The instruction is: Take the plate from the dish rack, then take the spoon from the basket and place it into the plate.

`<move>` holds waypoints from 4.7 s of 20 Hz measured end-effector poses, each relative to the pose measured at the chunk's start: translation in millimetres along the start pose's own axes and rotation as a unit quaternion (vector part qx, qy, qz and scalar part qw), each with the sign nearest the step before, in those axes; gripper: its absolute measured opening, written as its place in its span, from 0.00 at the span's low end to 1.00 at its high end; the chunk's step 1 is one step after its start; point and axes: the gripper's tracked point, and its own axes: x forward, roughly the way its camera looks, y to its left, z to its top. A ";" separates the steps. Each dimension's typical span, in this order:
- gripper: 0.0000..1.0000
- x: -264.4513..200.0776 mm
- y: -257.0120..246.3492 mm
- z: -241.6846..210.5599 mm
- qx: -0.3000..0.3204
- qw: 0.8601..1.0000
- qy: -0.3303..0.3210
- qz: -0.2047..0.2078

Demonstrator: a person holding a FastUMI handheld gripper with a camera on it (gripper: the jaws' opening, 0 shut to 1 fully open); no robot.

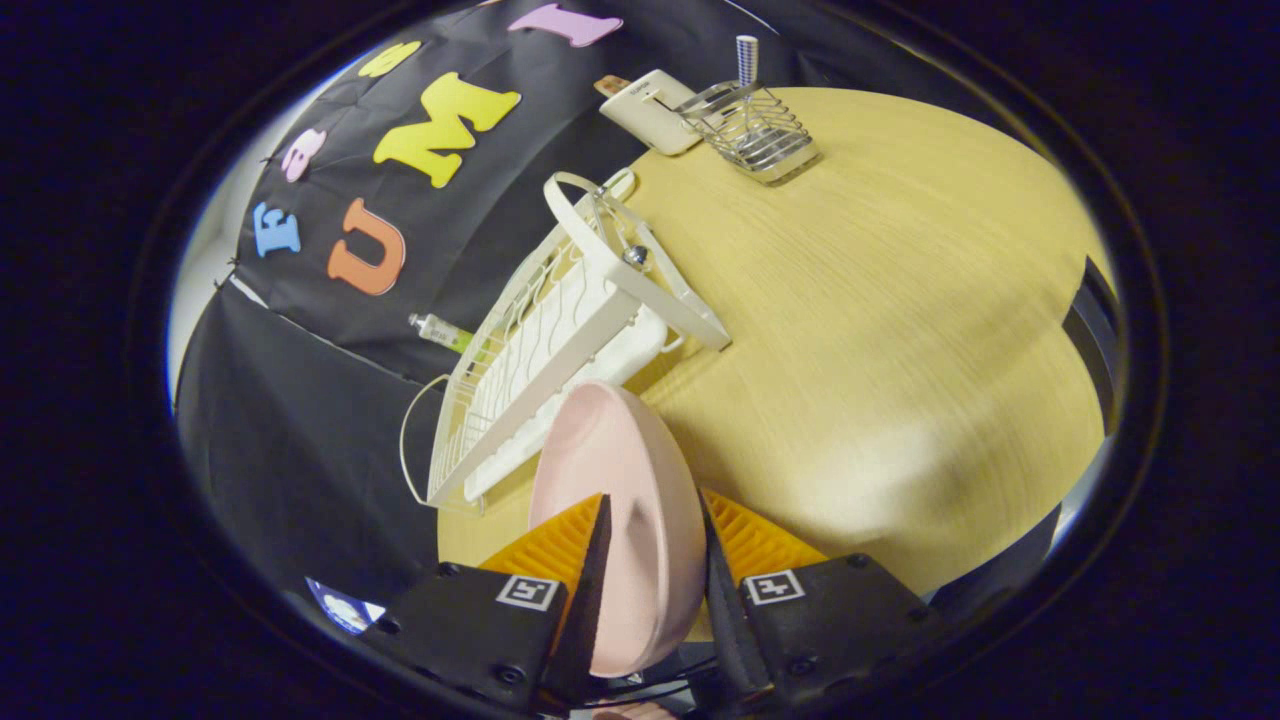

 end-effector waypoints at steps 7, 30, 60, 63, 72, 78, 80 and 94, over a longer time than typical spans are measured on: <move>0.70 -17.2 -0.3 14.0 -0.040 0.999 -0.036 0.000; 1.00 -162.0 -62.0 211.8 -0.275 0.883 -0.351 -0.147; 0.10 -71.4 -49.7 324.8 -0.296 0.891 -0.324 -0.117; 0.10 -89.3 -32.3 326.9 -0.302 0.886 -0.332 -0.117; 0.10 -179.6 47.4 285.0 -0.342 0.863 -0.361 -0.091; 0.09 -206.9 97.2 212.2 -0.366 0.873 -0.319 -0.036; 0.10 -207.8 109.3 183.4 -0.377 0.875 -0.303 -0.020; 0.10 -99.2 122.9 13.7 -0.460 0.882 -0.080 0.067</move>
